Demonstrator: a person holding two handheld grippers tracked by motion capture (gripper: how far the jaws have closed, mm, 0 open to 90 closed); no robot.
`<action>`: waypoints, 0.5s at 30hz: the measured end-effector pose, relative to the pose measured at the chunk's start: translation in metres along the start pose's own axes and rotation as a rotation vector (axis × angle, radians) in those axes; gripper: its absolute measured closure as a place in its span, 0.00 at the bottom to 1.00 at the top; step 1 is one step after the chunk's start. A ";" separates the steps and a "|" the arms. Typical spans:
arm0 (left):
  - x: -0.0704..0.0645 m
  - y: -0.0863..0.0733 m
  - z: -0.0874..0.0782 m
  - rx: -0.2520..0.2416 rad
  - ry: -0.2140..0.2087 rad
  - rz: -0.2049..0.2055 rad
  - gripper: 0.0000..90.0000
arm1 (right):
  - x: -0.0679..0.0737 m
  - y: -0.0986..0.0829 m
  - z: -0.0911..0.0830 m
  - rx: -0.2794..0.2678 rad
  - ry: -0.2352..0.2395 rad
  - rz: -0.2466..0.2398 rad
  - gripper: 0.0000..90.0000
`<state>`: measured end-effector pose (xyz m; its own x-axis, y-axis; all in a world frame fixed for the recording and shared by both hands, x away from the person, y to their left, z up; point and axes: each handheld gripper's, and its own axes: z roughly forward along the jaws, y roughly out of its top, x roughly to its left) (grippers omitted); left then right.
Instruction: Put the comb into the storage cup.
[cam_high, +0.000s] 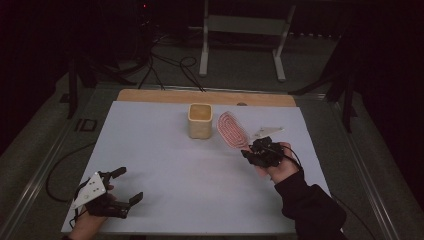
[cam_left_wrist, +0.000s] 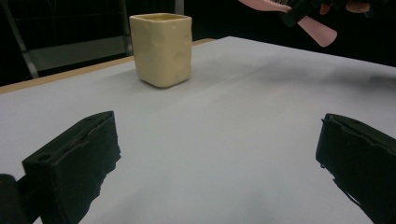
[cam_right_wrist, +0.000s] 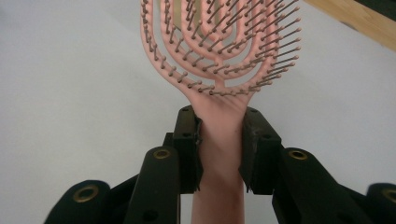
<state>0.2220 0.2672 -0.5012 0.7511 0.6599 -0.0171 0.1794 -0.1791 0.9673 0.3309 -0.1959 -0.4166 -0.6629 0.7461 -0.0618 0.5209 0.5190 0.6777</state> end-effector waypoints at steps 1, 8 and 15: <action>0.000 0.000 0.000 -0.002 0.000 -0.003 0.00 | 0.001 0.002 0.000 -0.008 0.003 0.001 0.79; 0.000 0.000 0.000 0.001 -0.001 -0.011 0.00 | 0.005 0.017 0.001 -0.055 0.013 -0.026 0.79; 0.001 0.000 0.000 0.001 -0.001 -0.013 0.00 | 0.006 0.035 0.003 -0.113 0.025 -0.039 0.78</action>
<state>0.2225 0.2679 -0.5010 0.7496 0.6612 -0.0300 0.1899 -0.1715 0.9667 0.3460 -0.1721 -0.3953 -0.6957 0.7147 -0.0722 0.4313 0.4960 0.7536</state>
